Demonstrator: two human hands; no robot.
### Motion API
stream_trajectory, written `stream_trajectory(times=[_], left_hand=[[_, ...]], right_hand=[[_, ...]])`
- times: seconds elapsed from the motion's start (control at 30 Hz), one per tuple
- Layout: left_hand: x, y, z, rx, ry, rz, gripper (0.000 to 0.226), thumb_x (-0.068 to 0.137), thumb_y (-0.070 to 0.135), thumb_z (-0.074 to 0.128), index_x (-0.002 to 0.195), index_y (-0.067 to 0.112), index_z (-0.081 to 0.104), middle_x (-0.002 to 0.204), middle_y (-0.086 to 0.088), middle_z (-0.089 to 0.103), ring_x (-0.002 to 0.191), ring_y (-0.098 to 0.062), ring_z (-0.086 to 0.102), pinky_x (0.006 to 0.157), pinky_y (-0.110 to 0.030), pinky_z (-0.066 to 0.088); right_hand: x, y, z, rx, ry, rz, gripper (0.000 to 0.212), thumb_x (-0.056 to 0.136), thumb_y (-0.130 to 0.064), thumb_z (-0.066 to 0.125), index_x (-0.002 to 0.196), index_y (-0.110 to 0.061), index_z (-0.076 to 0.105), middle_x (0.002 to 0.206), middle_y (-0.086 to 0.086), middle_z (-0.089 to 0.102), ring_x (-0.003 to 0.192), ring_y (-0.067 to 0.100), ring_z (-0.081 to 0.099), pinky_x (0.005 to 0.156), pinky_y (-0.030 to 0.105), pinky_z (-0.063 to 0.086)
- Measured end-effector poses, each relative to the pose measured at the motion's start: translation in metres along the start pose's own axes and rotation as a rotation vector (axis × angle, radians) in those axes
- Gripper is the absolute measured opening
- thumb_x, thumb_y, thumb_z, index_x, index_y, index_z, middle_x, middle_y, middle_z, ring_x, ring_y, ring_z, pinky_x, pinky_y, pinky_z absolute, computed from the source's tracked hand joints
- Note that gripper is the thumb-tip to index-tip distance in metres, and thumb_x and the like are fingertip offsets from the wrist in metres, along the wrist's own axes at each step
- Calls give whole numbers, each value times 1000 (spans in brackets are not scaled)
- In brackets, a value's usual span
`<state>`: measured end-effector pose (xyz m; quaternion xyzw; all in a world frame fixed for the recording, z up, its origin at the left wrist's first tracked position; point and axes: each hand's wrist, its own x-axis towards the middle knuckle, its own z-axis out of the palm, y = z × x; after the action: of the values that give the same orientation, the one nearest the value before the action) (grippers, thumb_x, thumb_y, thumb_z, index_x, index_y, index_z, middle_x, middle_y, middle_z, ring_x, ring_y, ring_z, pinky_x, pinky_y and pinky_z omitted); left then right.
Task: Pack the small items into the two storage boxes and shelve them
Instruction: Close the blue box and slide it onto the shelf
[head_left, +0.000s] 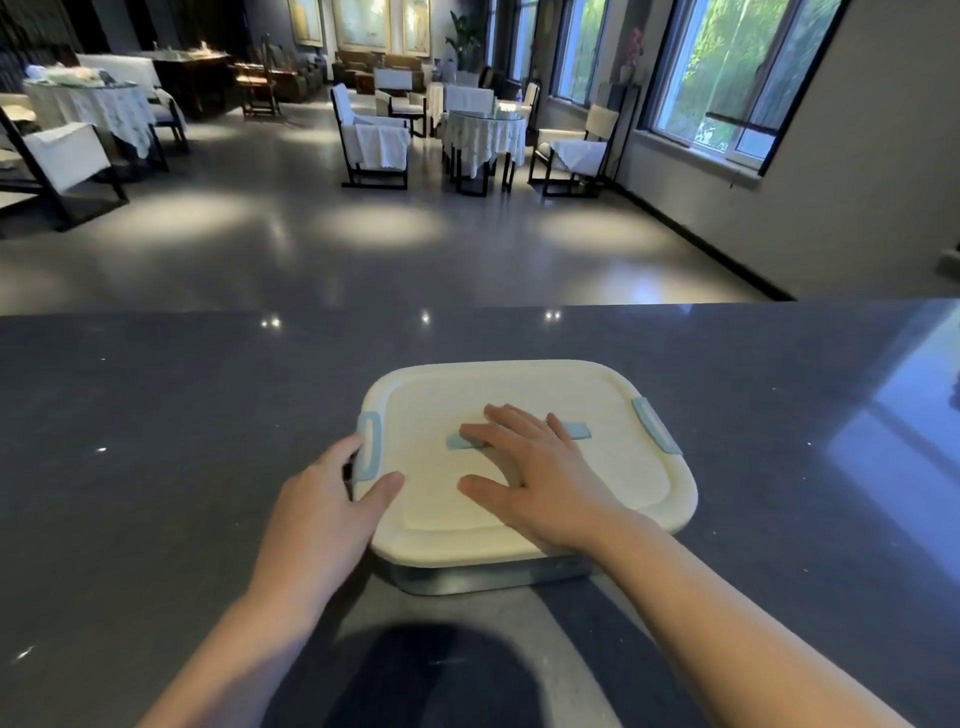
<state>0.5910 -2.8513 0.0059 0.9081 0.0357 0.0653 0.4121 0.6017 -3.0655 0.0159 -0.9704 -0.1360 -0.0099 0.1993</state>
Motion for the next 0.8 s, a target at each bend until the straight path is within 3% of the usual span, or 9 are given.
stream_trajectory(times=[0.07,0.13,0.2,0.27,0.37,0.43,0.5,0.63,0.8], left_hand=[[7,-4,1,-102,-8,-6,48,77,32,74,119,25,54,107,9,63,100,-12,60,79,-29,45],[12,-4,6,-116,-7,-2,51,77,30,75,121,24,50,113,10,56,103,-12,56,84,-31,45],[18,-3,14,-89,4,-8,58,78,35,72,128,25,45,121,6,51,109,-16,52,91,-40,46],[22,0,21,-105,8,-30,63,79,37,71,133,23,41,126,3,46,111,-17,49,94,-40,43],[24,1,26,-155,23,-57,63,79,38,70,132,25,39,123,6,47,105,-16,49,85,-36,43],[23,-1,27,-207,8,-96,61,79,40,70,130,31,38,117,9,50,100,-19,55,78,-37,44],[24,-4,28,-238,-11,-111,62,78,42,71,129,33,38,120,9,50,103,-22,58,83,-40,46],[25,-8,25,-290,-72,-106,74,71,47,77,131,37,36,125,15,43,112,-19,54,95,-44,44],[38,-11,21,-314,-239,-30,77,66,44,82,130,41,40,124,18,41,115,-17,52,96,-46,45]], right_hand=[[-9,30,-12,-32,200,129,43,92,-52,48,133,-39,49,152,-12,33,143,6,17,120,36,-2],[-22,65,-23,-77,324,300,41,92,-52,48,130,-37,52,147,-11,39,140,12,25,118,39,9],[-32,92,-30,-2,323,423,44,92,-51,51,133,-37,47,145,-8,42,134,17,32,110,40,27],[-34,102,-31,274,277,498,45,91,-48,54,135,-41,42,143,-4,43,121,16,44,93,32,41],[-33,106,-26,504,251,556,53,92,-46,55,140,-44,32,136,-1,47,101,13,51,72,26,43],[-32,108,-26,521,266,576,58,92,-47,54,144,-44,28,136,0,47,102,14,52,73,27,43],[-31,107,-26,505,265,586,59,94,-48,52,147,-42,26,140,2,45,105,15,50,79,28,42],[-36,101,-29,484,255,629,57,95,-48,50,146,-42,25,137,1,49,97,13,51,70,25,43],[-89,76,-18,539,405,798,57,89,-51,57,139,-48,30,121,-8,50,98,13,53,72,27,44]])
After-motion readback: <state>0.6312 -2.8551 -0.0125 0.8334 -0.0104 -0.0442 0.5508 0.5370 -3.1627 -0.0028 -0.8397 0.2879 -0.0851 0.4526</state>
